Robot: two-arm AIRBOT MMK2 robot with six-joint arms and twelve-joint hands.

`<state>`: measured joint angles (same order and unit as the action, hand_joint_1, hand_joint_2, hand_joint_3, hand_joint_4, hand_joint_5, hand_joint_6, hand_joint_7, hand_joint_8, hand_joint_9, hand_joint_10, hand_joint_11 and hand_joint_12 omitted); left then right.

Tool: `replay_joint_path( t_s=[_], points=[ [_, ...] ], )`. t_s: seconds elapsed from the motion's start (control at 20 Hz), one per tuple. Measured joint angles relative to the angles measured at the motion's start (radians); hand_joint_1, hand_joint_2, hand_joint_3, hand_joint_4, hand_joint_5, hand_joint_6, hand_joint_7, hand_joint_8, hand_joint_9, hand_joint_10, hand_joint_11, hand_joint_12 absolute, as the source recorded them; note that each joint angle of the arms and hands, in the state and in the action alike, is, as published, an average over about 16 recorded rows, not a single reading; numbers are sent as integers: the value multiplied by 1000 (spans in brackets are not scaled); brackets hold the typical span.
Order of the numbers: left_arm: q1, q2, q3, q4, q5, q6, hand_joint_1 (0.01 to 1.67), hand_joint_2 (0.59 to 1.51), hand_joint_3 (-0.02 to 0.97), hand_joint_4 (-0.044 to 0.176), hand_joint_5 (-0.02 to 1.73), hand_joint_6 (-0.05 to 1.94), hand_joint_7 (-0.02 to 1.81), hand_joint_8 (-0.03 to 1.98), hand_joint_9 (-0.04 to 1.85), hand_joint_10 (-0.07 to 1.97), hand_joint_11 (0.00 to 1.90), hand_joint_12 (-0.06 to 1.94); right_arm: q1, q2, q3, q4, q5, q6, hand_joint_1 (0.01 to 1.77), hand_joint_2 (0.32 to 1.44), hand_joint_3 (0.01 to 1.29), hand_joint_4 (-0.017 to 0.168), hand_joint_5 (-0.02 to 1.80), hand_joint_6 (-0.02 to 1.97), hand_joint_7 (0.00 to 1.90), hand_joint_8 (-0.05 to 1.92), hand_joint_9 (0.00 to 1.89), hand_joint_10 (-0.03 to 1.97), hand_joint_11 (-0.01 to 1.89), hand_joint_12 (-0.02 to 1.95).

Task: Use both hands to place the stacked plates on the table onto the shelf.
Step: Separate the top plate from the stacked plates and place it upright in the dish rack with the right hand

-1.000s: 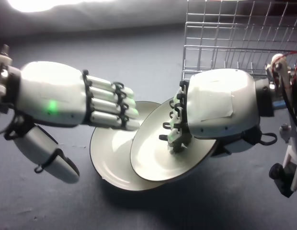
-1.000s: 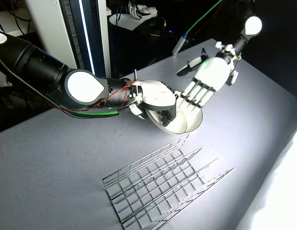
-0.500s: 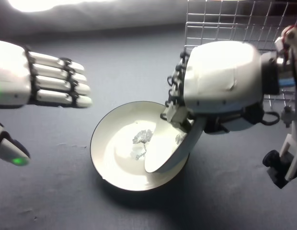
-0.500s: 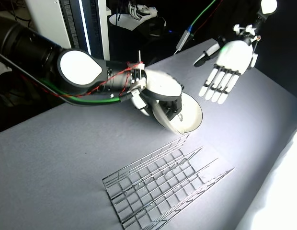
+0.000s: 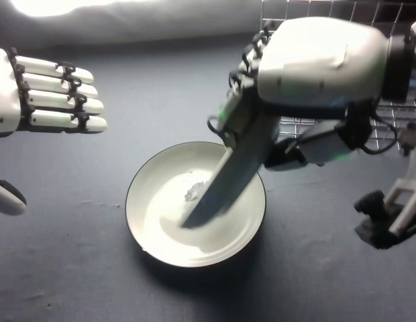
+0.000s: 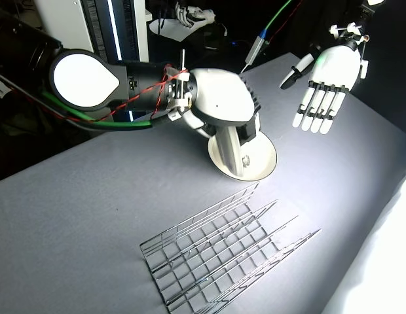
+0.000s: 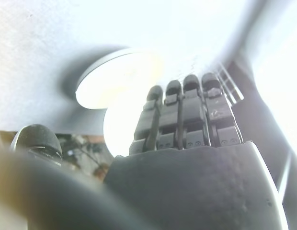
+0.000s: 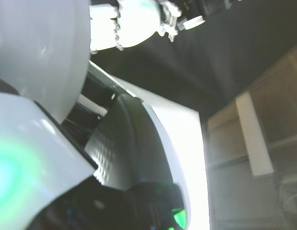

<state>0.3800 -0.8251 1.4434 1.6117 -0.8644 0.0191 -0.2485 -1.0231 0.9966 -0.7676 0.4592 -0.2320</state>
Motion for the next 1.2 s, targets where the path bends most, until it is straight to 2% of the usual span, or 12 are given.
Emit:
replay_joint_path(
  t_s=[0.25,0.65,0.9,1.2],
  points=[
    [6,-12,29,-17,9,11,13,1051,13,0,19,3,13,-5,17,9,14,4,47,3,-7,209,-58,10,1363,948,14,-3,1015,834,1167,617,1054,951,872,1063],
    [16,-37,87,-30,9,17,13,1052,13,0,21,3,12,-5,17,8,14,4,125,-3,17,497,-234,21,1372,947,14,-3,1016,834,1171,598,1057,935,878,1048],
    [22,-47,121,-29,3,21,13,1050,13,0,21,3,15,-5,17,7,14,4,173,-17,51,588,-322,23,1377,947,14,-5,1018,824,1172,589,1060,926,885,1038],
    [29,-52,162,-14,-12,30,13,1043,14,0,22,2,18,-5,17,7,13,5,225,-35,98,644,-377,26,1380,946,14,-6,1026,817,1173,586,1059,927,895,1038]
  ],
)
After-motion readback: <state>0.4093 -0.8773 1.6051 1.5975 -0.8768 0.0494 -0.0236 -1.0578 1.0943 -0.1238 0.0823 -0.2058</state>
